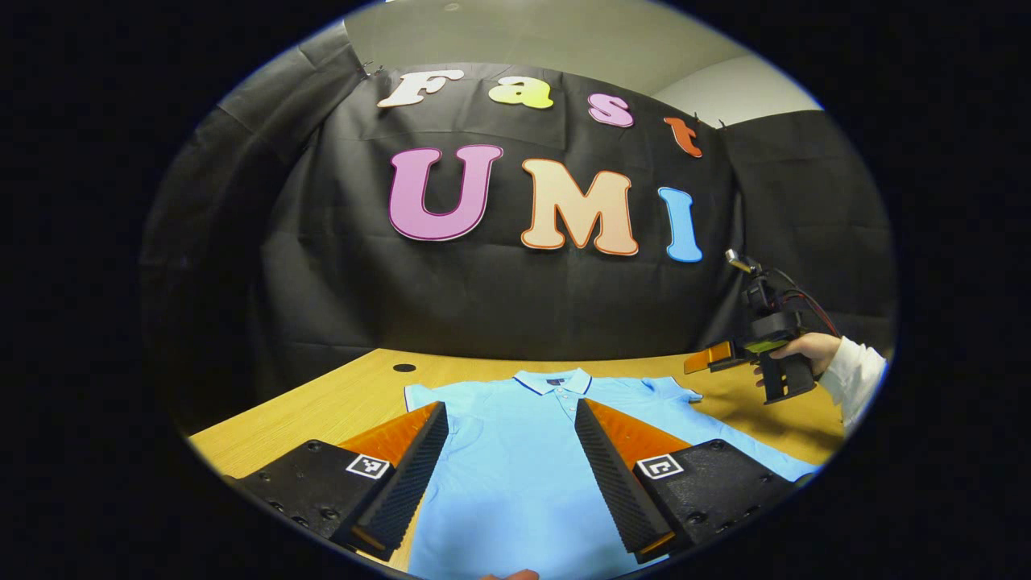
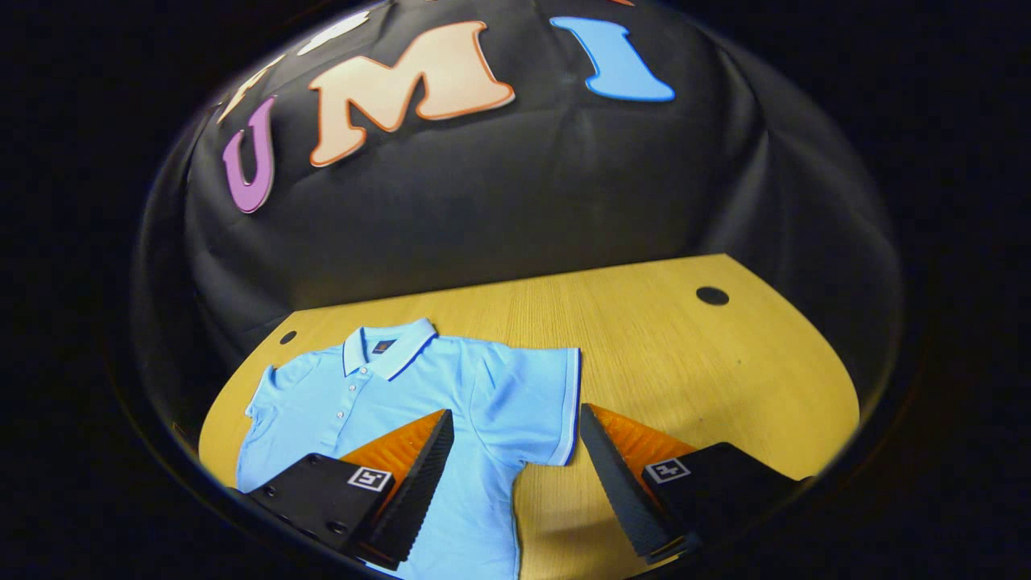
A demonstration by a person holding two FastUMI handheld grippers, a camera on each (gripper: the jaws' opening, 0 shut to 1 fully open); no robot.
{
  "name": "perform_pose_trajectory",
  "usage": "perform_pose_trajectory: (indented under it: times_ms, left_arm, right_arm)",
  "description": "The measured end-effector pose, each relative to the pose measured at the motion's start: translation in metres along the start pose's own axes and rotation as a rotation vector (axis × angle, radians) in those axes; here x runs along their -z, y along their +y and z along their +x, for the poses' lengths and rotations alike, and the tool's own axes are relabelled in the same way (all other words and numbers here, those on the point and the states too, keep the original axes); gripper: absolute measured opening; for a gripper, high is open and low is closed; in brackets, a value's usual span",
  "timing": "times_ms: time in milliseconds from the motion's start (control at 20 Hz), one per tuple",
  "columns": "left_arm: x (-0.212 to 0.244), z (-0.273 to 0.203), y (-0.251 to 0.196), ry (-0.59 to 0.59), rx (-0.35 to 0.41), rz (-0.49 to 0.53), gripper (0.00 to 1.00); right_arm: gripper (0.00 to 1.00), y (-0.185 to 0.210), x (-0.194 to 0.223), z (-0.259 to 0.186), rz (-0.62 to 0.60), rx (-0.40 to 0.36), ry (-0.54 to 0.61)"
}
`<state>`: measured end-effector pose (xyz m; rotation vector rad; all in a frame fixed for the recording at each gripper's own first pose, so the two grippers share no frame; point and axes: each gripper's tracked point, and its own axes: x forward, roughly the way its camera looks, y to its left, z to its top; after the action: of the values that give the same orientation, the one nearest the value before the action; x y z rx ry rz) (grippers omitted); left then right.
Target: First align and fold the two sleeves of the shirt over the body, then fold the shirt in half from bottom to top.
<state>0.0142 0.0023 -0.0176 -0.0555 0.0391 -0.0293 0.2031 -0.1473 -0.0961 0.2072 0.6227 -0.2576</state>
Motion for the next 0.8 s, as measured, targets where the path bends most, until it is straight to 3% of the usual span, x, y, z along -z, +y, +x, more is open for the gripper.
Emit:
perform_pose_trajectory:
  times_ms: [250, 550, 800]
  left_arm:
    - [0.002, 0.005, 0.0, 0.003, 0.007, -0.007, 0.95]
    - [0.008, 0.014, 0.005, 0.006, -0.006, -0.006, 0.95]
    - [0.016, 0.013, 0.007, 0.032, -0.014, -0.014, 0.95]
  right_arm:
    - [0.94, -0.026, -0.003, 0.038, -0.033, 0.097, 0.034]
    - [0.98, -0.03, 0.021, 0.057, -0.043, 0.121, 0.09]
    - [0.98, -0.031, 0.024, 0.062, -0.081, 0.125, 0.072]
